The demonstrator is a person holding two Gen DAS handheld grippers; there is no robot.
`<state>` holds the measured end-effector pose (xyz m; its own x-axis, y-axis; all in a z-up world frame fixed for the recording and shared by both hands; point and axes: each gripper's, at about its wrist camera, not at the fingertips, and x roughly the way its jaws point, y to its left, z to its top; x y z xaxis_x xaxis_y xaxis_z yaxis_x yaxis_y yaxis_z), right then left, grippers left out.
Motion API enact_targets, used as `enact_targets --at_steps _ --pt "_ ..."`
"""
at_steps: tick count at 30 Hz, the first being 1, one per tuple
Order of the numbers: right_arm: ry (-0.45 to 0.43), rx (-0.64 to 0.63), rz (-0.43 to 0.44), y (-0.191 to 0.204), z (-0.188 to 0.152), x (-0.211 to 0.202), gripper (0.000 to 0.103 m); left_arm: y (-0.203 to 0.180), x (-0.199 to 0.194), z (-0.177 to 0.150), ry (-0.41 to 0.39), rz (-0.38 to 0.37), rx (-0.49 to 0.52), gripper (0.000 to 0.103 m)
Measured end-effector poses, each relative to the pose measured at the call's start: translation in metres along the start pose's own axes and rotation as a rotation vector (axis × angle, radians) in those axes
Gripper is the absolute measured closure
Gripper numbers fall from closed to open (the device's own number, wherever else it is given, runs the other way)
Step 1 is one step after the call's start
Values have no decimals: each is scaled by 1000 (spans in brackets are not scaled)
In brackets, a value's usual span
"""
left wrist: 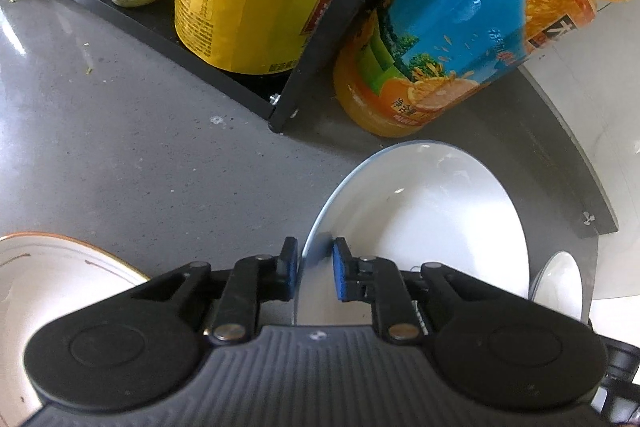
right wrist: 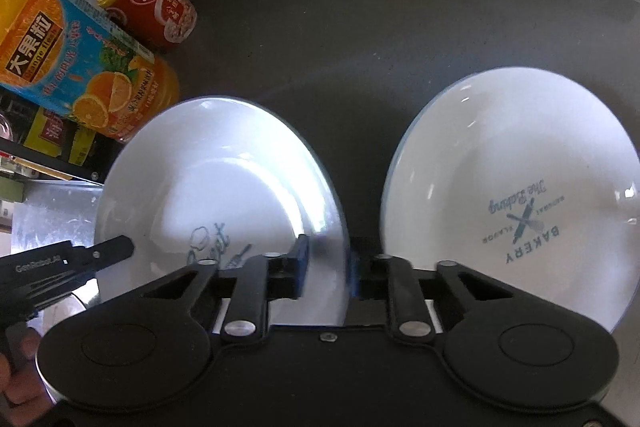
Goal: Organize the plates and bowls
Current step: 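Close both grippers on the rim of the 'Sweet' plate, then carry the 'Sweet' plate with both grippers onto the flower-pattern plate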
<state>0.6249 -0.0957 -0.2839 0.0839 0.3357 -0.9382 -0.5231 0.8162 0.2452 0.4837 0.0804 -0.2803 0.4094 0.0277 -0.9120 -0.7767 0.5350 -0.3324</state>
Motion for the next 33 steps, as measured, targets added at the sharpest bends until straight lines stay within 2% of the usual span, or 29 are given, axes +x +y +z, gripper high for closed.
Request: enact_targets --at_steps 3,8,13,18,24,33 --pt "-10 -3 27 -2 -1 -5 87 1 -6 0 -7 -4 5 89" --pt "-60 22 57 -3 -3 -26 92 9 -24 3 -12 -58 9 91" --pt "-134 38 57 11 -11 -51 94 16 -45 7 -31 -102 38 92" --pt "-192 43 68 35 -29 -74 94 38 -68 9 -44 -142 52 92" --pt "-213 48 80 69 -56 -85 94 72 -97 16 -61 -141 82 92" --pt "-212 17 75 114 -97 -85 94 125 -118 12 -63 -133 86 91"
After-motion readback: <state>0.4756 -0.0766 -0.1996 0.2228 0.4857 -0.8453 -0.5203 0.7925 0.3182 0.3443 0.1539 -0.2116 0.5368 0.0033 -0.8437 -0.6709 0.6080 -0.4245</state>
